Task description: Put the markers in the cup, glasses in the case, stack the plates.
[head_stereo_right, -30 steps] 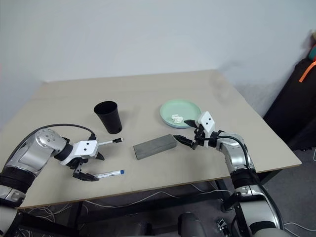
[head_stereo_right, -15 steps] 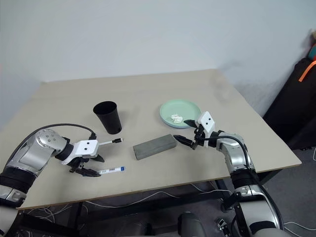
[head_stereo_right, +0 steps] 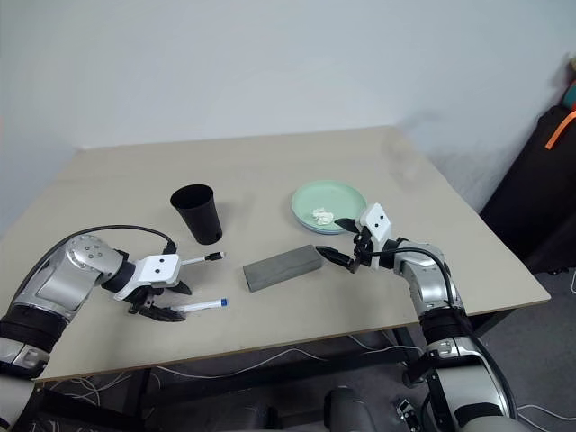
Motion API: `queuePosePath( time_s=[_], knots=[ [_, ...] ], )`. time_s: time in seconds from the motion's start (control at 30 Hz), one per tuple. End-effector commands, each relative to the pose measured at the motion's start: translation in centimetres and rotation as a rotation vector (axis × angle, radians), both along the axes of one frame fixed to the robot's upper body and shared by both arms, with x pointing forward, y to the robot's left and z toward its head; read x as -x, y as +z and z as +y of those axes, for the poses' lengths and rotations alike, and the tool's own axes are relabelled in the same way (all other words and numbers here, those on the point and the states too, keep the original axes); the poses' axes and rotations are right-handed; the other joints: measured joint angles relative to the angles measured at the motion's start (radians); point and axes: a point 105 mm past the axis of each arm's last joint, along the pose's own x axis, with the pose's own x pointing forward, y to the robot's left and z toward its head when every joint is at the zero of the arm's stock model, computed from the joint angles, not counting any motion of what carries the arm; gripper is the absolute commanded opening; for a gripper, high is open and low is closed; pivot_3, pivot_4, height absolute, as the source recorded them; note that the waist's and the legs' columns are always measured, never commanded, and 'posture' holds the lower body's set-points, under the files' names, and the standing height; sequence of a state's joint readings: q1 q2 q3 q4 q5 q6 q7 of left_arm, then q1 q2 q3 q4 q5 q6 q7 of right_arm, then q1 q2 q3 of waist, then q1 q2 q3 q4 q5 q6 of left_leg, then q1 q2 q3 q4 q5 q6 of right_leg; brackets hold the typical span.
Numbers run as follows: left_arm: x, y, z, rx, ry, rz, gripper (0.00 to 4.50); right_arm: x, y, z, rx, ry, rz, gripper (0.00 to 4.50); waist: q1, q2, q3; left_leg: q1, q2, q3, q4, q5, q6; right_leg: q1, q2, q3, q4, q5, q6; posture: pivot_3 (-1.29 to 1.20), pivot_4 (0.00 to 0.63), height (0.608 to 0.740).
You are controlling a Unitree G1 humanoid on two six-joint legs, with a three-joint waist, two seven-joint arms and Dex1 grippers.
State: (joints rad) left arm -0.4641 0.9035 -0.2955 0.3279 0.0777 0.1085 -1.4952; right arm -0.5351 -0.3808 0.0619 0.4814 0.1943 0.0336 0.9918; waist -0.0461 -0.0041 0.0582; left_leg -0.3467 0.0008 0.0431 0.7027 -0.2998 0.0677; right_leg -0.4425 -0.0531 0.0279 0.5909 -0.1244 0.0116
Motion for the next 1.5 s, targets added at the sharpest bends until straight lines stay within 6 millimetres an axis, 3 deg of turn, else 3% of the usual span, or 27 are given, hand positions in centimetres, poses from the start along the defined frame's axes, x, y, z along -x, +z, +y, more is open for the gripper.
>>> queuePosePath(
  time_s=[0.03, 0.2, 0.53, 0.7, 0.83, 1.17, 1.4, 1.5],
  knots=[
    [0.0, -0.1, -1.1, 0.039, -0.014, -0.004, 1.86, -0.2, 1.6, 0.3, -0.014, 0.011, -0.058, 4.50, 0.000, 0.000, 0.000, 0.000, 0.000, 0.000, 0.000, 0.000, 0.000, 0.000, 0.000, 0.000, 0.000, 0.000, 0.000, 0.00, 0.000, 0.720],
    [0.0, -0.2, -1.2, 0.037, -0.015, -0.008, 0.12, -0.3, 1.6, 0.3, -0.014, 0.012, -0.058, 4.50, -0.001, 0.000, 0.000, 0.000, 0.000, 0.000, -0.001, 0.000, 0.000, -0.001, 0.000, 0.000, 0.000, 0.000, 0.000, 0.00, 0.000, 0.720],
    [0.0, 0.0, -1.4, 0.044, -0.031, -0.028, 0.08, -0.2, 1.6, 0.4, -0.016, 0.014, -0.057, 4.50, 0.000, 0.000, 0.000, 0.000, 0.000, 0.000, -0.002, 0.000, 0.000, -0.001, 0.000, 0.000, -0.001, 0.000, 0.000, 0.00, 0.000, 0.720],
    [-1.7, 2.2, -3.8, 0.241, 0.027, -0.101, 0.08, -0.2, 1.6, 0.4, -0.015, 0.015, -0.058, 4.50, 0.000, -0.002, 0.000, -0.001, 0.000, 0.000, -0.002, 0.000, 0.000, -0.001, 0.000, 0.000, -0.001, 0.000, 0.000, 0.00, 0.000, 0.720],
    [-3.5, 6.2, -5.7, 0.483, 0.137, -0.135, 0.08, -0.2, 1.7, 0.4, -0.015, 0.015, -0.061, 4.50, -0.002, -0.007, 0.001, -0.004, 0.000, -0.001, -0.002, 0.000, 0.000, -0.004, 0.001, 0.000, -0.001, 0.001, 0.002, 0.00, 0.000, 0.720],
    [-5.1, 10.5, -6.0, 0.712, 0.249, -0.237, 0.08, -0.3, 1.9, 0.6, -0.015, 0.022, -0.064, 4.50, -0.006, -0.008, 0.000, -0.003, 0.001, -0.001, -0.003, 0.000, 0.000, -0.004, 0.002, 0.000, -0.001, 0.001, 0.002, 0.00, 0.000, 0.720],
    [-7.8, 14.3, -4.8, 0.897, 0.418, -0.468, 0.08, -0.1, 1.9, 0.9, -0.015, 0.036, -0.061, 4.50, -0.004, -0.009, 0.000, -0.003, 0.000, -0.001, -0.003, 0.000, 0.000, -0.004, 0.002, 0.000, -0.001, 0.002, 0.003, 0.00, 0.000, 0.720],
    [-8.3, 14.9, -4.6, 0.923, 0.458, -0.521, 0.08, -0.1, 1.9, 1.0, -0.016, 0.040, -0.060, 4.50, -0.005, -0.010, 0.000, -0.003, 0.000, -0.001, -0.003, 0.000, 0.000, -0.004, 0.002, 0.000, -0.001, 0.002, 0.003, 0.00, 0.000, 0.720]
  ],
)
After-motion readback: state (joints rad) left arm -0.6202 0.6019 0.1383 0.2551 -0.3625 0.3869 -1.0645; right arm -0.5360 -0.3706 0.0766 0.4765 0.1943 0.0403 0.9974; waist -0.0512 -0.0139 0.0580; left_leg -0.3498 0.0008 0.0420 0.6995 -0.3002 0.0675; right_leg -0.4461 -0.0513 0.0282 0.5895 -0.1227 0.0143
